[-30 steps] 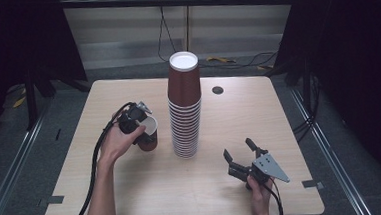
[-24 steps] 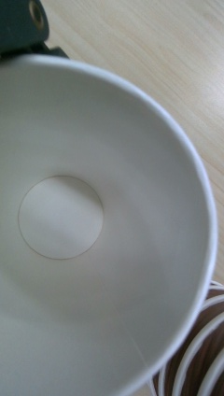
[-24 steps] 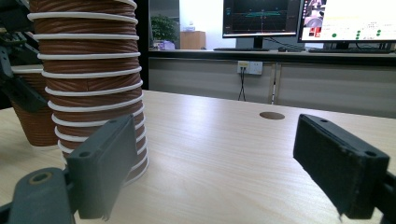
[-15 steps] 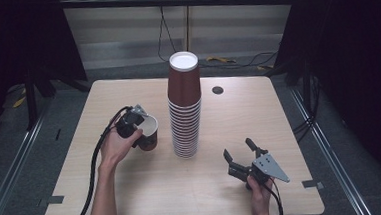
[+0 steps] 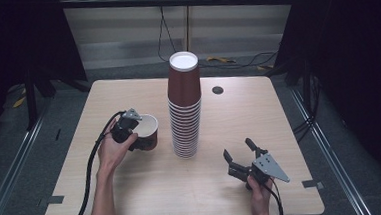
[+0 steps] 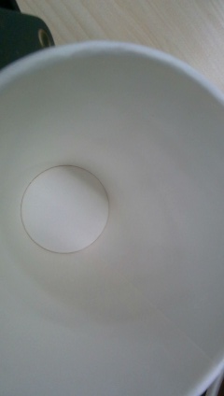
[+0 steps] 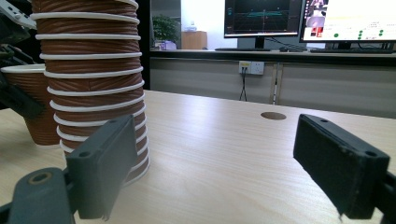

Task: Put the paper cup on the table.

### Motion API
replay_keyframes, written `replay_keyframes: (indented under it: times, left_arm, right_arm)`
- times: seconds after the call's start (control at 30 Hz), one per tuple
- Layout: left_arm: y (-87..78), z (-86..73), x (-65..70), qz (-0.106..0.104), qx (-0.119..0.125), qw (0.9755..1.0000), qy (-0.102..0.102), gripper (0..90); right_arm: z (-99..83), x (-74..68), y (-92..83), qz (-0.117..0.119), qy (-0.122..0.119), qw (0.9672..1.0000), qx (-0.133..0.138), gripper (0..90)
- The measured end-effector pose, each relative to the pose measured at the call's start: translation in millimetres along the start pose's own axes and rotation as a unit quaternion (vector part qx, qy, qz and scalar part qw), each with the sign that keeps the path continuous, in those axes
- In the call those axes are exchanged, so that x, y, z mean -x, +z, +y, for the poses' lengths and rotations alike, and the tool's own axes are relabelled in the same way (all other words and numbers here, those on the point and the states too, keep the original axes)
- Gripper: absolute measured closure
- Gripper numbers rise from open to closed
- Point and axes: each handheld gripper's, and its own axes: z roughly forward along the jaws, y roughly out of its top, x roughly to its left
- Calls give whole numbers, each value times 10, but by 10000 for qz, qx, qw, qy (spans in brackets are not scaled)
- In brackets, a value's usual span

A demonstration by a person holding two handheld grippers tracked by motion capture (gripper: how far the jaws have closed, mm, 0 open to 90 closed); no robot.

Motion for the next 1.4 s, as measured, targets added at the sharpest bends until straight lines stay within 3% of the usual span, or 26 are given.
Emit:
replay_keyframes:
  times: [0.27,0.6,0.9,1.03,1.07,1.27,1.4]
  left_arm:
    - [-21,-67,32,97,162,9998,-72,134]
    - [-40,-188,22,34,400,9989,-228,139]
    - [-17,-340,55,-7,406,9987,-311,152]
    - [-62,-465,117,1,644,9971,-416,153]
    - [-79,-485,127,104,620,9972,-400,153]
    - [-193,-537,191,245,898,9947,-443,153]
    - [-269,-615,216,406,1129,9913,-547,154]
  right_arm:
    - [-1,2,1,34,1,10000,11,134]
    - [-1,1,0,39,11,10000,3,134]
    - [-1,1,1,40,8,10000,6,134]
    - [-1,1,0,39,8,10000,7,133]
    - [-1,1,1,40,8,10000,5,133]
    - [-1,1,0,34,8,10000,7,133]
    - [-1,1,0,34,8,10000,6,133]
